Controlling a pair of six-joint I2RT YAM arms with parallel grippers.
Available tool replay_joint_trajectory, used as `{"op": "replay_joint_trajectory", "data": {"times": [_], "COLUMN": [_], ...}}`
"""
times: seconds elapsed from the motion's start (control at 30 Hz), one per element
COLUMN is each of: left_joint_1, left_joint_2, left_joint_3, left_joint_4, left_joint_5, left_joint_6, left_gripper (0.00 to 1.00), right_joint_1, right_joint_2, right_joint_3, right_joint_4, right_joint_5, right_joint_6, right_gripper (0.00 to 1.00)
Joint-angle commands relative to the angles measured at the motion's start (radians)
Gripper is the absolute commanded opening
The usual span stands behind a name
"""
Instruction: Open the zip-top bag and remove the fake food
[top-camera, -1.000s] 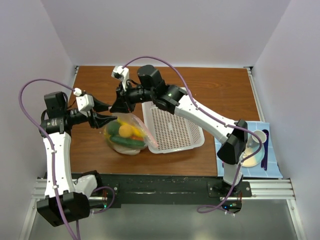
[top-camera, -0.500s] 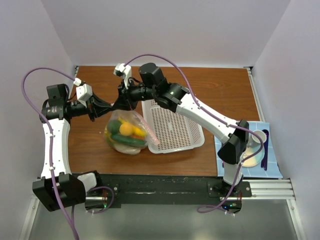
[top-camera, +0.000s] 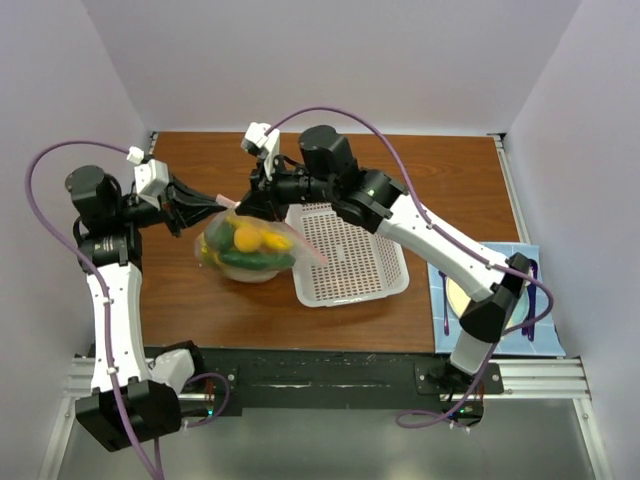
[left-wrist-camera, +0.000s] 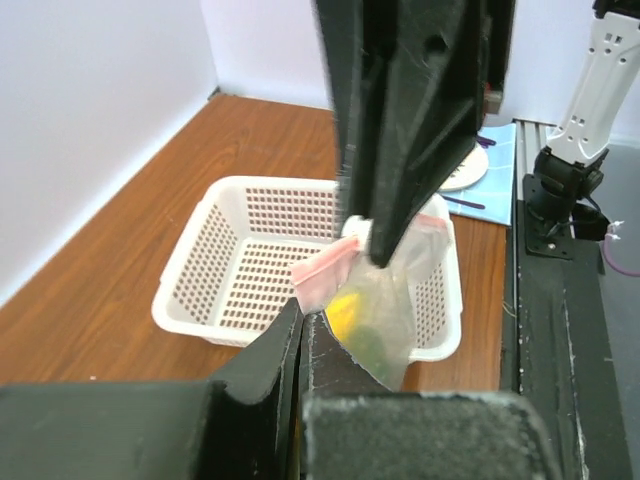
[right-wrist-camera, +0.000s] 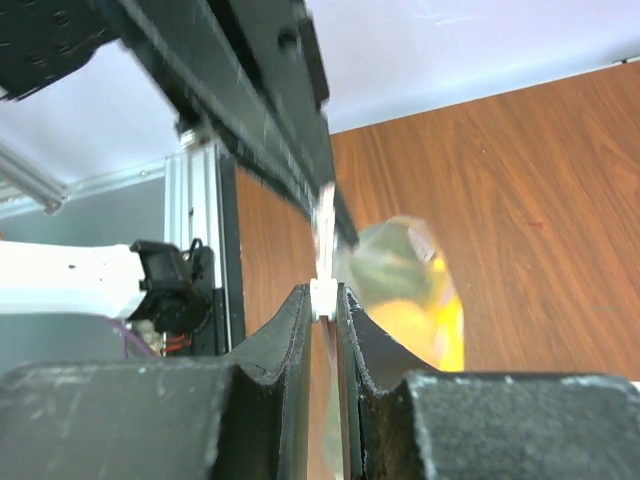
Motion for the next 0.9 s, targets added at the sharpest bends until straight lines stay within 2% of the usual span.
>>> {"op": "replay_joint_trajectory", "data": {"times": [0.0,0.17,0.37,0.57,0.73,0.77,0.8,0.87], "left_joint_1": [0.117,0.218,0.252,0.252,0.252,0.252,0.255,0.258], "left_joint_2": [0.067,0.136,0.183,0.263,0.312,0.321,0.334,0.349], "left_joint_3": [-0.009,0.032,0.048,0.149,0.213,0.241,0.261,0.304], "left_joint_4": [0.365,0.357,0.437,0.429,0.354,0.289,0.229,0.034], "left_joint_5": [0.175,0.172,0.088,-0.039,-0.16,-0.173,-0.18,-0.197], "left_joint_6": [-0.277,-0.235,-0.248,-0.232,-0.128,-0.113,-0.006,0.098], "left_gripper": [0.0,0.0,0.0,0.0,0.0,0.0,0.0,0.0], "right_joint_1": [-0.011,-0.009,-0.011,-0.009,-0.012,-0.011,-0.012,-0.011], "right_joint_2": [-0.083,-0.146,-0.175,-0.146,-0.048,-0.03,-0.001,0.009], "right_joint_3": [-0.107,-0.271,-0.389,-0.352,-0.186,-0.158,-0.138,-0.123], "right_joint_4": [-0.118,-0.052,0.003,0.001,-0.08,-0.098,-0.112,-0.134], "right_joint_5": [0.026,0.029,0.036,0.098,0.127,0.142,0.15,0.164], "right_joint_6": [-0.039,-0.019,0.01,0.003,-0.04,-0.04,-0.039,-0.072], "right_gripper": [0.06,0.06,0.06,0.05,0.06,0.06,0.06,0.08]}}
